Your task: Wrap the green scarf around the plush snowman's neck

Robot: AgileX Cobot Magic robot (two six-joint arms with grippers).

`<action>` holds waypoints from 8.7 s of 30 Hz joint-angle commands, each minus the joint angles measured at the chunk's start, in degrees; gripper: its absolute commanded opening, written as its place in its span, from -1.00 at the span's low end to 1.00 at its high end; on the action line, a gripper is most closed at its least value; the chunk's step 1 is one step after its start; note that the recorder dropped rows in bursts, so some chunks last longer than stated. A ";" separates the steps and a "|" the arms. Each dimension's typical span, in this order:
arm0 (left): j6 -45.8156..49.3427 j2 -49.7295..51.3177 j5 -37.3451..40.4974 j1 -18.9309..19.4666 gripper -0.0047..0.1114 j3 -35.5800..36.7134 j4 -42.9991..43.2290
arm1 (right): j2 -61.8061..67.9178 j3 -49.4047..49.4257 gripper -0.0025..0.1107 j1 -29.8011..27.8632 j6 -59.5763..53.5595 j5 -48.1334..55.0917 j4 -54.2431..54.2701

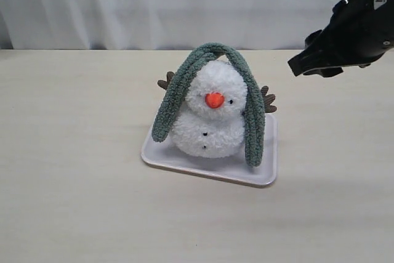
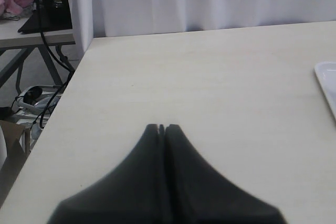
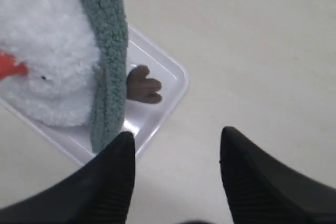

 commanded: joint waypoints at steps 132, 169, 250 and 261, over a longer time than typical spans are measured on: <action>-0.18 -0.10 -0.67 0.07 -0.92 0.18 -0.11 | 24.45 -17.76 -0.88 8.42 -11.65 -9.20 -9.26; -0.18 -0.10 -0.57 0.07 -0.92 0.18 -0.11 | 21.95 -12.74 -0.88 4.58 -16.36 -9.34 10.69; -0.18 -0.10 -0.77 0.07 -0.92 0.18 -0.11 | 31.02 -14.05 -0.88 2.26 -13.96 -13.67 11.05; -0.18 -0.10 -0.77 0.07 -0.92 0.18 -0.11 | 28.86 -14.05 -0.88 2.52 -21.41 -9.02 17.28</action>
